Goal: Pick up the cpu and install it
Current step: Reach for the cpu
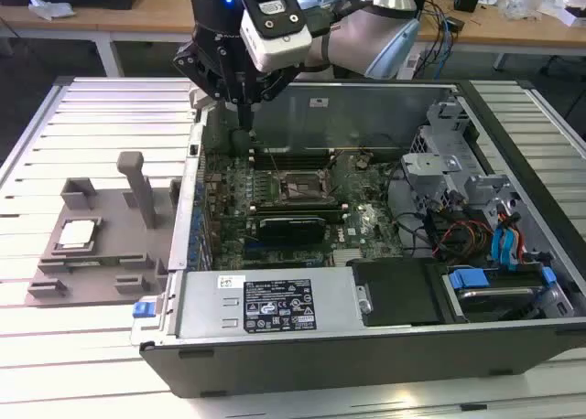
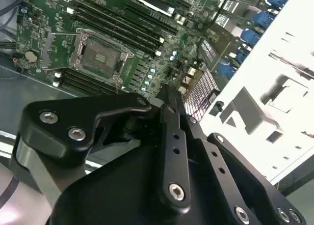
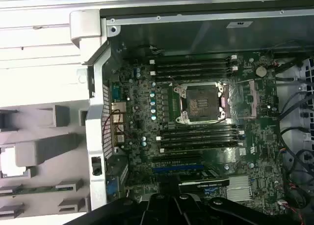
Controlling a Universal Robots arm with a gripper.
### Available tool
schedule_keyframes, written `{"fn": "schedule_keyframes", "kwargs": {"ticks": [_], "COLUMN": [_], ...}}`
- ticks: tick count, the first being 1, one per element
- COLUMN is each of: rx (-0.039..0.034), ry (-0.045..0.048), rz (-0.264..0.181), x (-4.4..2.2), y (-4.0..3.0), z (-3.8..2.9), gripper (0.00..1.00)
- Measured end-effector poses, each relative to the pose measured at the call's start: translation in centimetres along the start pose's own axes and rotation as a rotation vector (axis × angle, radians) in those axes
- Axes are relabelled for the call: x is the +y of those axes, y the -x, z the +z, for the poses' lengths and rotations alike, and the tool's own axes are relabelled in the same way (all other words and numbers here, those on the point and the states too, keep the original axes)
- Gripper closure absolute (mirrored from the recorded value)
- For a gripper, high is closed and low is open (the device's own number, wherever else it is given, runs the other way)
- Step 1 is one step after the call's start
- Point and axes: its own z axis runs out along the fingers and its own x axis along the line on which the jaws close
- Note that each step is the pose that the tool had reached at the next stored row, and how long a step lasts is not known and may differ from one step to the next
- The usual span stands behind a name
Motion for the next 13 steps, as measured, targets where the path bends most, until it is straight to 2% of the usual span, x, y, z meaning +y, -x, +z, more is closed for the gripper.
{"fn": "schedule_keyframes", "kwargs": {"ticks": [2,4,5,13], "rx": [-0.0001,-0.0002,-0.0002,-0.0003], "ry": [0.0001,0.0002,0.0001,0.0001], "rz": [0.000,0.000,0.000,0.000], "x": [-0.08,-0.18,-0.22,-0.38], "y": [-1.04,-2.48,-2.93,-5.13], "z": [-0.02,-0.06,-0.07,-0.13], "gripper": [0.89,0.89,0.89,0.89]}}
